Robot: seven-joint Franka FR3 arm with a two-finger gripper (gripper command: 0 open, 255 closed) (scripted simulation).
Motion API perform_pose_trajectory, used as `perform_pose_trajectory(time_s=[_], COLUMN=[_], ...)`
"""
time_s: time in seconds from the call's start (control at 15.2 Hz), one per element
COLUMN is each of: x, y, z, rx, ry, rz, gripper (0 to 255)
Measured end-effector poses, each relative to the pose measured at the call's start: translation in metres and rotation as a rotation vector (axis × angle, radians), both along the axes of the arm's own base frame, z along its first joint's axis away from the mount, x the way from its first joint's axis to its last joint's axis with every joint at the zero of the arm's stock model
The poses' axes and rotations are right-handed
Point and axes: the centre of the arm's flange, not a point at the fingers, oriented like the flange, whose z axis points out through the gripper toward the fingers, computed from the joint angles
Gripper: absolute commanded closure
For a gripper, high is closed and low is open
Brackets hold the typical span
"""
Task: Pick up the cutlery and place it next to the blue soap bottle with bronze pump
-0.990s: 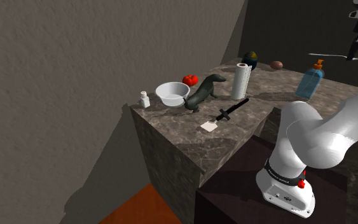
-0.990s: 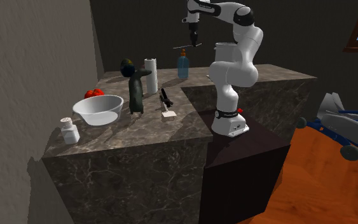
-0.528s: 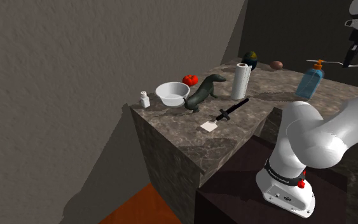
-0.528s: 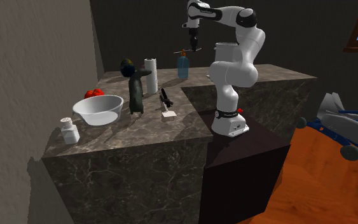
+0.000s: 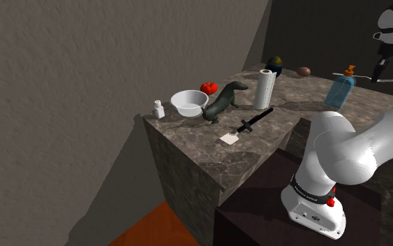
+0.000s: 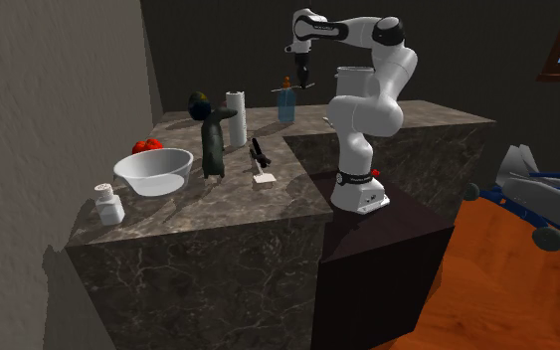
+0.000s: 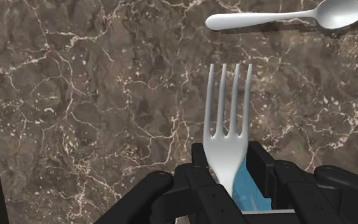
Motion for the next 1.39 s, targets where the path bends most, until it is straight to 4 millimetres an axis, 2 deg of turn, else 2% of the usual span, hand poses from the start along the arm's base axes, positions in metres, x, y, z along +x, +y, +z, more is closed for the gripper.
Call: perform_pose_trajectory(time_s=[1.39], x=[0.0], y=[-0.001], z=[-0.113], rx=[0.0], ry=[0.0], rz=[0.0], gripper=[255])
